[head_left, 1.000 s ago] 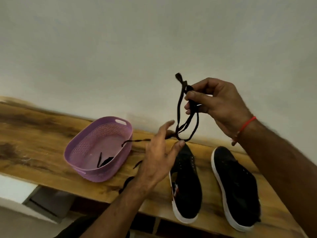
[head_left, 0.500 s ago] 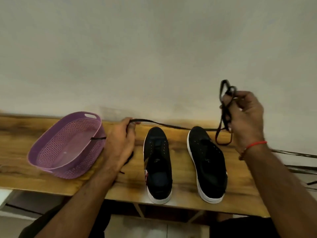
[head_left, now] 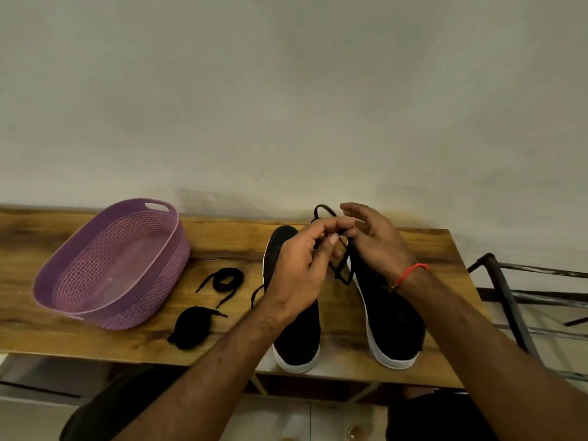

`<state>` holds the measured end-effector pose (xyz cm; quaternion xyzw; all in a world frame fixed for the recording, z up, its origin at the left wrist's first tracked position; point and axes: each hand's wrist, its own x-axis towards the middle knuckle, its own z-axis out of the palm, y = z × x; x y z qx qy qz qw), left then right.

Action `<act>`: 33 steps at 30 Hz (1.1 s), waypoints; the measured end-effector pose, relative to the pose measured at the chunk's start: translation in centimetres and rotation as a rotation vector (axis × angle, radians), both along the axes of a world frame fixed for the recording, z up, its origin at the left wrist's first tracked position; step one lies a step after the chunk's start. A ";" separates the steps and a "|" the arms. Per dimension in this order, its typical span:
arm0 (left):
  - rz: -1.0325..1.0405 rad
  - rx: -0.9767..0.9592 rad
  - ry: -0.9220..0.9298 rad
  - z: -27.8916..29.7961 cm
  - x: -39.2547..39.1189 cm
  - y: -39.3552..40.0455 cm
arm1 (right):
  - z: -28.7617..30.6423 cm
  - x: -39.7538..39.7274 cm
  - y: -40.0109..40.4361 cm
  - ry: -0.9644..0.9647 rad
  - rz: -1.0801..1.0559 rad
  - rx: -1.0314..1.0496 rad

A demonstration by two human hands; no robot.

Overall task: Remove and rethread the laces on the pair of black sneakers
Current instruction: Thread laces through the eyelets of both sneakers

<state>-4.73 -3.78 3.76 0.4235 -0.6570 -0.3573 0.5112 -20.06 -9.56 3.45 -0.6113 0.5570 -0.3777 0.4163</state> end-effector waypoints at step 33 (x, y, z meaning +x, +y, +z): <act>0.296 0.387 -0.753 -2.6 4.7 -2.0 | 0.3 -1.6 -0.1 0.006 -0.025 -0.021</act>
